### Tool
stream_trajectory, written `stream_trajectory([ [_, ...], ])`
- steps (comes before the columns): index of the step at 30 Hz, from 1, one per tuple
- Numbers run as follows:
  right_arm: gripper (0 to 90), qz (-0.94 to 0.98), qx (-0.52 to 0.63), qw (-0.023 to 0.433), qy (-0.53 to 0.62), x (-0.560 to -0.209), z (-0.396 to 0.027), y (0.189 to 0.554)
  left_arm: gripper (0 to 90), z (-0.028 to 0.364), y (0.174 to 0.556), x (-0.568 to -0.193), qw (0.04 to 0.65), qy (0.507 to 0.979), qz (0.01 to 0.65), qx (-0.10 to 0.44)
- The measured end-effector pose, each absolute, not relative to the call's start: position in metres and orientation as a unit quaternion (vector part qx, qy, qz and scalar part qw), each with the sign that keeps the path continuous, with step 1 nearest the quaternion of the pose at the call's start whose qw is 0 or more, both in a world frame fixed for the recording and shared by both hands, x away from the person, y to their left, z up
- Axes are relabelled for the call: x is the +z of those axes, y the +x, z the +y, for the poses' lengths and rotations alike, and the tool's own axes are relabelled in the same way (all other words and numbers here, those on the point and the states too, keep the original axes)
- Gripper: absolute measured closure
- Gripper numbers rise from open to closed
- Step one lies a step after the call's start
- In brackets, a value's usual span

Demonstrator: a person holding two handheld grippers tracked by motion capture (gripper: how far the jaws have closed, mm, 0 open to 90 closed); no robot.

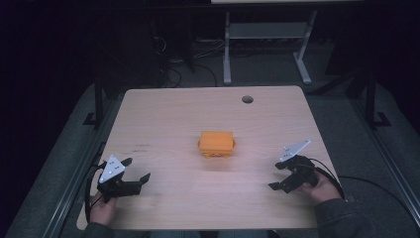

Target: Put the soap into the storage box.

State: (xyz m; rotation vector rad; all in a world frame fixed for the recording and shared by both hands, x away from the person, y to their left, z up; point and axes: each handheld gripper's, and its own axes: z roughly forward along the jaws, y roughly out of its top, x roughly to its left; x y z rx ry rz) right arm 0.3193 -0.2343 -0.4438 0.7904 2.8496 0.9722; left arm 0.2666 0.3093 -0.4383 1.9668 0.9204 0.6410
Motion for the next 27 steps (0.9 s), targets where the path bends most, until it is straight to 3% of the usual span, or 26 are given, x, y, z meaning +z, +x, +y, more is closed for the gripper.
stream_trajectory([
  [27, 15.7, 0.899, 0.332, 0.026, 0.284, -0.46, -0.257, 0.283, 14.2, 0.308, 0.267, -0.44, 0.422, 0.788, 0.369, 0.254],
])
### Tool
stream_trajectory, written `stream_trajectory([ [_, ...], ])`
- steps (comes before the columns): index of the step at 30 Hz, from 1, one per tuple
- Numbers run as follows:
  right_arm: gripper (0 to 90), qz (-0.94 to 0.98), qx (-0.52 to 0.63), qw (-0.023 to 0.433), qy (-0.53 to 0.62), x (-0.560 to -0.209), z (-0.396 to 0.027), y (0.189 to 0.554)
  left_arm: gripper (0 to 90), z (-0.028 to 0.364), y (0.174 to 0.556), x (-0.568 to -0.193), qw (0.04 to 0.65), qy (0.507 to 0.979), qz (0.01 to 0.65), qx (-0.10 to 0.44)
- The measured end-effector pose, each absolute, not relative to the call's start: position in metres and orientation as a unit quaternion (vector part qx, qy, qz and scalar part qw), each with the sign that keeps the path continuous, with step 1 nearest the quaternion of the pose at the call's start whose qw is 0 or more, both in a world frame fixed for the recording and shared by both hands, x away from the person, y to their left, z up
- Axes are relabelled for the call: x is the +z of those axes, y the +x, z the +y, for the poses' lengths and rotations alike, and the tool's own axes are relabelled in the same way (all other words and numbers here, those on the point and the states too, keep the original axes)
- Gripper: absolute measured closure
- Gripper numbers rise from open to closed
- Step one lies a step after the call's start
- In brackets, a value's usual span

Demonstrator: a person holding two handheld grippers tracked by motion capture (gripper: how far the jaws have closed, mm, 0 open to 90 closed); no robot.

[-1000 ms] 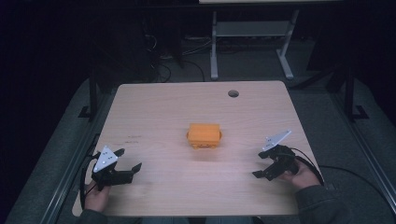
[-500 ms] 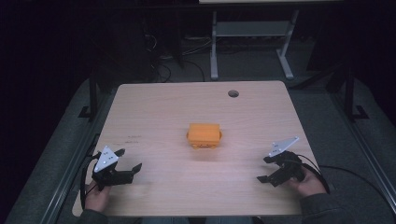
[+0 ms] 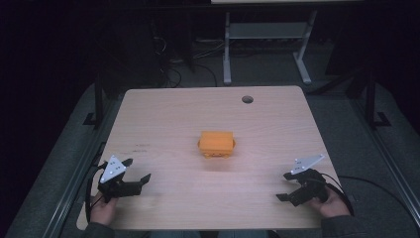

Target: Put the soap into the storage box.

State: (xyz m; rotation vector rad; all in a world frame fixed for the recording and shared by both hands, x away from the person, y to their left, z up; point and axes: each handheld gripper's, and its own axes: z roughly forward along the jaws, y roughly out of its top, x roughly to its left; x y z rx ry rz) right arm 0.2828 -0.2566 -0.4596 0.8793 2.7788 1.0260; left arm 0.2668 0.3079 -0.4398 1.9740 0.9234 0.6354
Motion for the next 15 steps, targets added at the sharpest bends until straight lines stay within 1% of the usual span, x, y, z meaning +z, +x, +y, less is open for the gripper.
stream_trajectory([
  [7, 14.6, 0.895, 0.337, 0.026, 0.292, -0.462, -0.259, 0.274, 14.2, 0.308, 0.267, -0.44, 0.422, 0.79, 0.366, 0.253],
  [15, 14.3, 0.892, 0.338, 0.042, 0.298, -0.46, -0.259, 0.256, 14.2, 0.308, 0.267, -0.44, 0.423, 0.79, 0.366, 0.253],
])
